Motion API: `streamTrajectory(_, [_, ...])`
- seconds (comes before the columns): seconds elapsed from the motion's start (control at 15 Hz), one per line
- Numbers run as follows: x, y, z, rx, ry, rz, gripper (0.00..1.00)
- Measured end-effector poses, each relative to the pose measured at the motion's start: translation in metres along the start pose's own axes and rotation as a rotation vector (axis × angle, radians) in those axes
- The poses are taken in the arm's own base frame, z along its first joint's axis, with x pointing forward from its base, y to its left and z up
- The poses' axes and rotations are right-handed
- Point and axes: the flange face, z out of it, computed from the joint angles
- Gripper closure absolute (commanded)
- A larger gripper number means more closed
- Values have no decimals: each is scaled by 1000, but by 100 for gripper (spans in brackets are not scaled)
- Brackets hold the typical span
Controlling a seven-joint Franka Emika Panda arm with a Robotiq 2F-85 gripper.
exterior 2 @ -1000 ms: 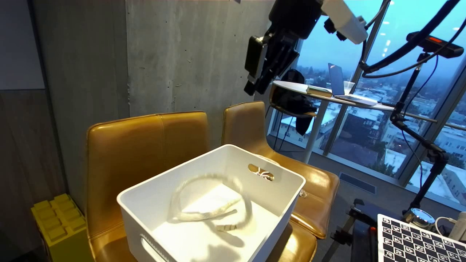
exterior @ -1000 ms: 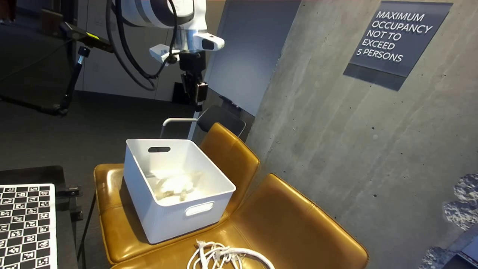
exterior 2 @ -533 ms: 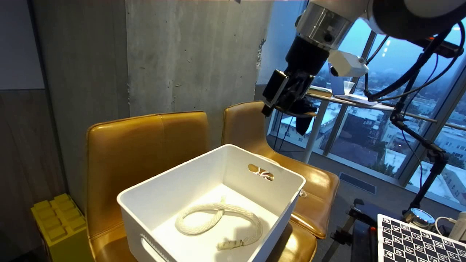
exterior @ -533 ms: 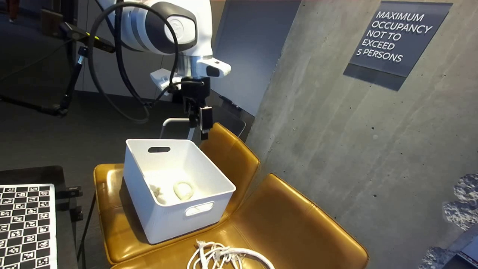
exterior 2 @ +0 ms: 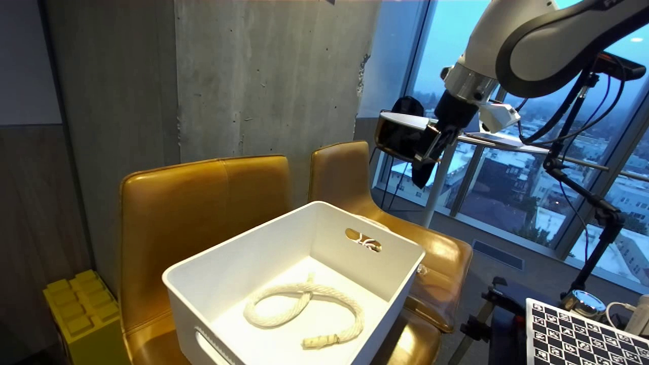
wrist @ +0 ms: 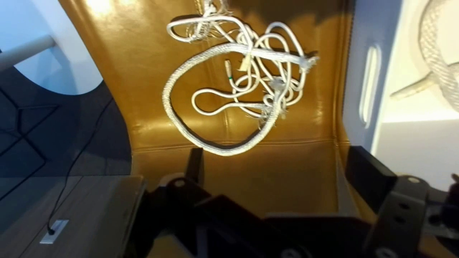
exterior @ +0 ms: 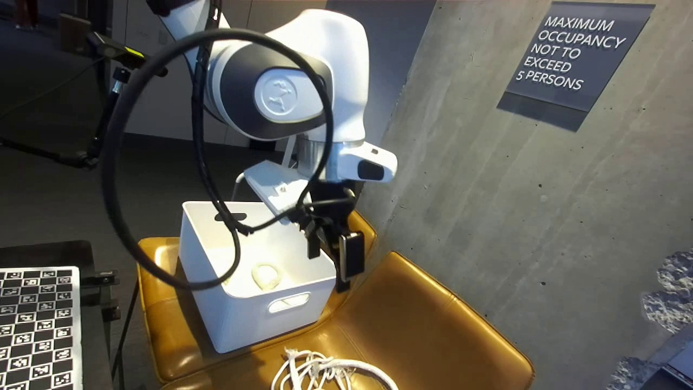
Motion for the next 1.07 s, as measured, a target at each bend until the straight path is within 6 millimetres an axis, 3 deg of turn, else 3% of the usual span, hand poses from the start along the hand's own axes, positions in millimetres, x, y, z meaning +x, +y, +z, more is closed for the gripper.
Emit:
streamTrajectory(0.27, [9,61,38,-5,-33,-64,0])
streamTrajectory(0.53, [32,104,93,-16,-58,-142,0])
streamTrajectory(0.73, [41,119,145,-19,-91,-200,0])
streamTrajectory(1.07, [58,118,218,-8,-107,-261,0])
